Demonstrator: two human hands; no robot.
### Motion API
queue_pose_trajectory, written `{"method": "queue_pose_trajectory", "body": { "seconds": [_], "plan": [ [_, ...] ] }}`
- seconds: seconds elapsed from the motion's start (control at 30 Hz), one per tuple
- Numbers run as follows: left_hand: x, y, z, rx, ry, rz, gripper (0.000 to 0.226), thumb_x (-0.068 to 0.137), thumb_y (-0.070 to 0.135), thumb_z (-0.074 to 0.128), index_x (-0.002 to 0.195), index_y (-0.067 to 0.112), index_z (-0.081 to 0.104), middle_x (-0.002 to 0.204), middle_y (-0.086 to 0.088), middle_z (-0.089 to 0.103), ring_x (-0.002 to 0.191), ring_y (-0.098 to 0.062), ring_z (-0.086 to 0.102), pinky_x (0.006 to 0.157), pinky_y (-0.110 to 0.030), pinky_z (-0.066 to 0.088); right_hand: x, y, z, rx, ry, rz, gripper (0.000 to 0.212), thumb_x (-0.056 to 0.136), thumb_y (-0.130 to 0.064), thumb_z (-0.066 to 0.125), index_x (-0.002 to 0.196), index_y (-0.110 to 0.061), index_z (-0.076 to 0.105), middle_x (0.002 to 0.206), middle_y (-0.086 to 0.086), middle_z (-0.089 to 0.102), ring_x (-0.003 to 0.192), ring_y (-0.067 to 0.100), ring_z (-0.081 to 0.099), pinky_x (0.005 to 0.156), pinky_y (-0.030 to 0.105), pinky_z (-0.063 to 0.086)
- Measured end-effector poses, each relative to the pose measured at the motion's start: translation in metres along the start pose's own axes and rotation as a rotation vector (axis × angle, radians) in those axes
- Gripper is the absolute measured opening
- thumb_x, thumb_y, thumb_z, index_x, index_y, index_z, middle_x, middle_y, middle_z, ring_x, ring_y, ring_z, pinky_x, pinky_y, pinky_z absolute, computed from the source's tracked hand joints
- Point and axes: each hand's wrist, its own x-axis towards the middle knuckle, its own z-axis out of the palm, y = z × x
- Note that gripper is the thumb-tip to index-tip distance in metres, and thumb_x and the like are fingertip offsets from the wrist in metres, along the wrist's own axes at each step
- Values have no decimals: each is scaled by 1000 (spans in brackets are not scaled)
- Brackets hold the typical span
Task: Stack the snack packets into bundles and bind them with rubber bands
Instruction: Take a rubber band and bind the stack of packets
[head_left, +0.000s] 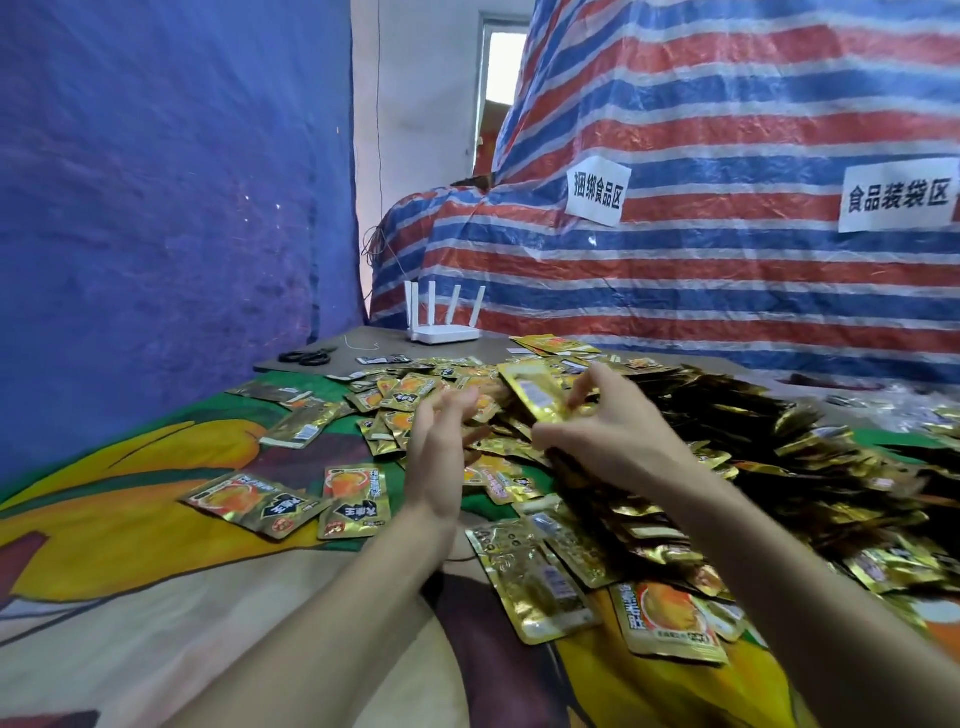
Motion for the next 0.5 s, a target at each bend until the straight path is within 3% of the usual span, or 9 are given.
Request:
{"method": "queue_pose_trajectory", "body": {
  "seconds": [0.1,0.23,0.33,0.4,0.5],
  "plan": [
    [6,0,-7,-16,130,16,21,97,39,58,105,20,59,111,-5,64,97,-23,66,80,-37,47,35,-3,-9,-338,102,-99,38,76,-32,80,99,-21,52,94,2,59,76,15,58,58,30,44],
    [11,-6,-9,43,243,14,8,97,24,57,99,16,57,105,-4,62,92,-22,60,71,-31,41,70,4,-1,-647,80,-114,30,88,-29,68,112,-21,52,113,12,45,81,27,56,74,38,46],
    [12,-8,-10,105,334,38,6,96,15,56,94,21,57,97,-2,62,84,-18,58,61,-26,38,76,22,11,-970,-14,-85,31,91,-30,58,119,-17,53,123,17,54,112,36,54,90,41,43],
    [13,-7,-11,115,349,39,9,94,11,56,93,20,58,93,0,61,81,-16,57,61,-27,39,74,28,20,-1034,-70,-48,33,91,-30,56,120,-14,57,128,17,55,122,36,49,99,42,41],
    [11,-7,-9,196,312,37,9,93,11,55,94,19,59,90,3,60,80,-16,55,64,-30,40,68,19,28,-995,-72,-66,23,89,-30,57,103,-12,60,127,19,52,122,36,45,102,42,40]
  ]
}}
